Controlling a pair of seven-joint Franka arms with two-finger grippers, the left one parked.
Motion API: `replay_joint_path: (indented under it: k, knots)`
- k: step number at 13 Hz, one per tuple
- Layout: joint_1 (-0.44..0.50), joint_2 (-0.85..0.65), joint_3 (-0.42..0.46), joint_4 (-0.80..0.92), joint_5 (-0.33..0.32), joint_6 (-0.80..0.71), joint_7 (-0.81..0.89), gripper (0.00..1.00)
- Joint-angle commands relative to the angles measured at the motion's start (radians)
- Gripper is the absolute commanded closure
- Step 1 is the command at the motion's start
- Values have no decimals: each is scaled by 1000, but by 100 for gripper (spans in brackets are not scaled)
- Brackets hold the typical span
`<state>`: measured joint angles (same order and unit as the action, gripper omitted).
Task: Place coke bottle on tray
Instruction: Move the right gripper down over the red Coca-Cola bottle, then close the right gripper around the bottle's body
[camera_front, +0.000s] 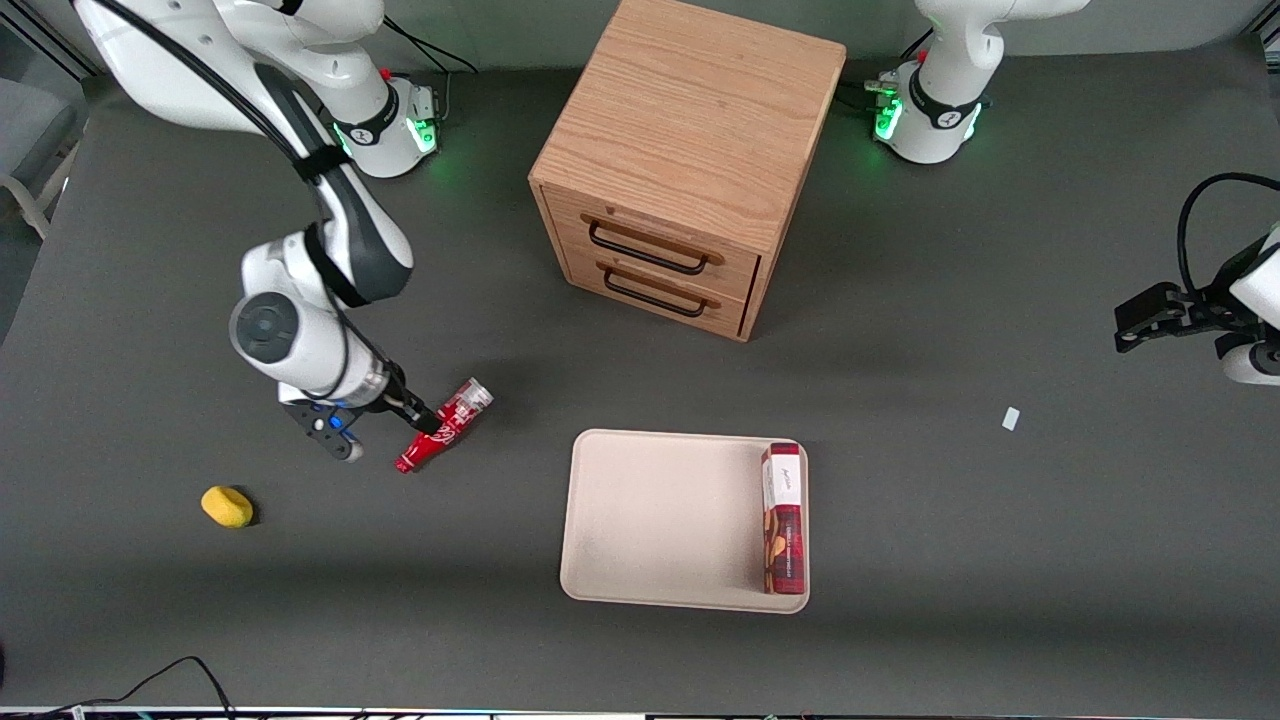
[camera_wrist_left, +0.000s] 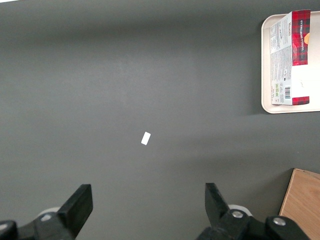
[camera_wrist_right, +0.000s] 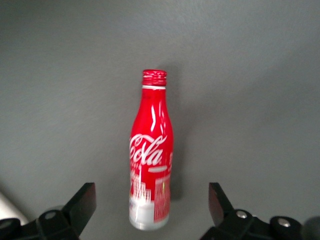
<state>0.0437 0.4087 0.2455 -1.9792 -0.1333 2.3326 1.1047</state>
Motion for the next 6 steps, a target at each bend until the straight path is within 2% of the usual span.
replay_joint_path:
  k: [1,6]
  knots:
    - [5,80,18,11,-104,75,159,0]
    - [18,143,18,8,-109,152,199,0]
